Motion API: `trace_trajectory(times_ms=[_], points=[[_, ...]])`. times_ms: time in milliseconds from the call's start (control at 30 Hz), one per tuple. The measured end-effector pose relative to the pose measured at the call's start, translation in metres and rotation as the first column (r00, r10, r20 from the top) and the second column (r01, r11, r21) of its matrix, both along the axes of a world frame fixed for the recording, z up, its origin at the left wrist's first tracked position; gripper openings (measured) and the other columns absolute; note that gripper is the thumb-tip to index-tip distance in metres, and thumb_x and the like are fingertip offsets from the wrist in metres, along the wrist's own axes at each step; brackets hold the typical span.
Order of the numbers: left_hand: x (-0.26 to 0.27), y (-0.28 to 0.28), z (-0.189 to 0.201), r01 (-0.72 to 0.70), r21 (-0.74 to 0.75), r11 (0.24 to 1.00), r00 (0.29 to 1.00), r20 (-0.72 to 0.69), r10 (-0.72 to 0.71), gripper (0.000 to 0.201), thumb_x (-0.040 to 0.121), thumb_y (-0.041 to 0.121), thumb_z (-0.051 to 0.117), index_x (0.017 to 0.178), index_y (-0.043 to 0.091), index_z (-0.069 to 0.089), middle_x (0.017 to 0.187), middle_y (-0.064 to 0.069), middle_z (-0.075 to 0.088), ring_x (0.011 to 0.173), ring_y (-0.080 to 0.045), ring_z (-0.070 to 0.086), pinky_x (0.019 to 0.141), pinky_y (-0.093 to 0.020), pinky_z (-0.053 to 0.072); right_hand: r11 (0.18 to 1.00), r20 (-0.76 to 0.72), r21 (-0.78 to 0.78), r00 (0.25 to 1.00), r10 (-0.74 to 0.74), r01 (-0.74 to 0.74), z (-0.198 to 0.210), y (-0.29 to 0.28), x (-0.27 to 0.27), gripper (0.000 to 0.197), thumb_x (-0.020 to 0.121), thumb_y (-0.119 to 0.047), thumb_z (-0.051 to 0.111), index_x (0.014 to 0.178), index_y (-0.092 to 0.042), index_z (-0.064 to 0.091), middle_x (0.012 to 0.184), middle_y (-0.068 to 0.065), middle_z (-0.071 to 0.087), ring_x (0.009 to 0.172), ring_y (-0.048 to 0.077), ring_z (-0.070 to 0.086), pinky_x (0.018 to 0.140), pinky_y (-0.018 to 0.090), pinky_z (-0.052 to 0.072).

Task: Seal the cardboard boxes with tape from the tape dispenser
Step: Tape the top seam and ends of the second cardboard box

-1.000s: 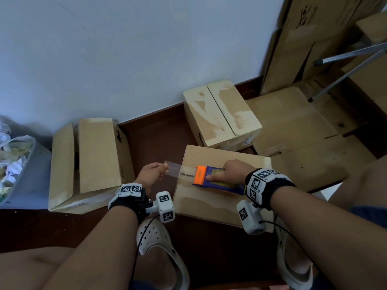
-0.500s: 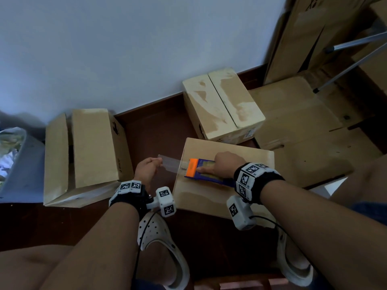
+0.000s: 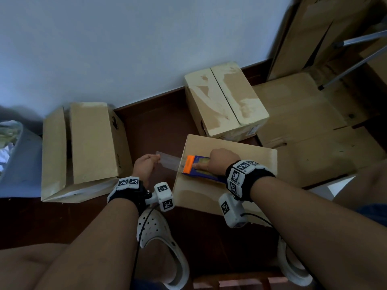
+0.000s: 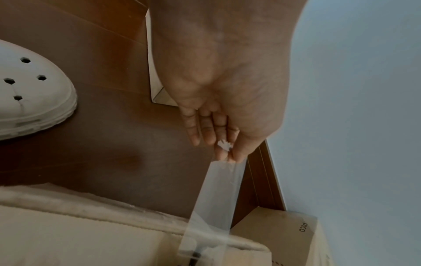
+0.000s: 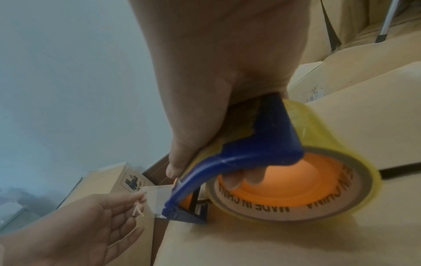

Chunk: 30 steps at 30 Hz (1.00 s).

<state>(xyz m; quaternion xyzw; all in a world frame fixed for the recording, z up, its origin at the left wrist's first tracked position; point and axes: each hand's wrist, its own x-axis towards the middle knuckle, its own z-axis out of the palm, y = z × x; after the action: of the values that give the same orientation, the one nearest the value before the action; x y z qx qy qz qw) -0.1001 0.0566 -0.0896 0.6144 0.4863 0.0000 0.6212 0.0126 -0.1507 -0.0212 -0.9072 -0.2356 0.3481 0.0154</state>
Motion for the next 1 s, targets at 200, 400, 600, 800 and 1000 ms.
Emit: trace_trajectory(times_ms=[200, 400, 600, 800, 1000], points=[[-0.003, 0.007, -0.005, -0.028, -0.006, 1.0, 1.0, 0.0, 0.028, 0.013, 0.091, 0.018, 0.06, 0.079, 0.014, 0.064, 0.074, 0.0, 0.06, 0.067, -0.011, 0.047, 0.067, -0.026, 0.041, 1.0, 0.033, -0.003, 0.999, 0.011, -0.011, 0.002, 0.005, -0.003, 0.063, 0.079, -0.078, 0.046, 0.067, -0.017, 0.048, 0.067, 0.0, 0.052, 0.058, 0.013, 0.047, 0.053, 0.026, 0.036], [-0.004, 0.003, -0.007, -0.042, -0.024, 0.999, 0.999, -0.001, 0.042, 0.016, 0.091, 0.015, 0.06, 0.076, 0.013, 0.063, 0.073, -0.002, 0.06, 0.064, -0.01, 0.047, 0.064, -0.024, 0.042, 0.998, 0.046, -0.064, 0.999, 0.022, -0.019, 0.0, 0.009, -0.005, 0.065, 0.079, -0.079, 0.045, 0.067, -0.016, 0.046, 0.067, 0.001, 0.052, 0.059, 0.014, 0.048, 0.052, 0.027, 0.036], [-0.003, 0.0, -0.015, -0.05, -0.007, 0.999, 0.999, -0.016, 0.05, 0.016, 0.091, 0.018, 0.061, 0.076, 0.012, 0.063, 0.073, -0.001, 0.059, 0.066, -0.011, 0.047, 0.064, -0.025, 0.041, 0.997, 0.043, -0.08, 0.999, -0.015, 0.018, -0.003, 0.011, -0.007, 0.064, 0.077, -0.08, 0.047, 0.069, -0.016, 0.049, 0.069, 0.002, 0.054, 0.06, 0.015, 0.049, 0.054, 0.027, 0.038], [-0.003, -0.005, -0.022, -0.021, 0.05, 0.998, 0.998, -0.055, 0.024, 0.015, 0.092, 0.02, 0.06, 0.082, 0.009, 0.065, 0.076, 0.0, 0.06, 0.072, -0.011, 0.05, 0.078, -0.029, 0.043, 0.997, 0.04, -0.07, 0.999, -0.018, 0.021, -0.008, 0.01, -0.005, 0.067, 0.075, -0.082, 0.046, 0.069, -0.016, 0.05, 0.069, 0.002, 0.055, 0.061, 0.015, 0.051, 0.056, 0.027, 0.041], [-0.005, -0.003, -0.035, 0.004, 0.022, 1.0, 0.994, -0.107, -0.002, 0.016, 0.088, 0.028, 0.065, 0.079, 0.015, 0.069, 0.085, -0.004, 0.069, 0.083, -0.019, 0.059, 0.083, -0.037, 0.049, 0.996, 0.038, -0.089, 0.999, -0.016, 0.019, -0.011, 0.011, -0.004, 0.067, 0.075, -0.083, 0.044, 0.069, -0.016, 0.05, 0.069, 0.002, 0.055, 0.06, 0.016, 0.05, 0.056, 0.028, 0.04]])
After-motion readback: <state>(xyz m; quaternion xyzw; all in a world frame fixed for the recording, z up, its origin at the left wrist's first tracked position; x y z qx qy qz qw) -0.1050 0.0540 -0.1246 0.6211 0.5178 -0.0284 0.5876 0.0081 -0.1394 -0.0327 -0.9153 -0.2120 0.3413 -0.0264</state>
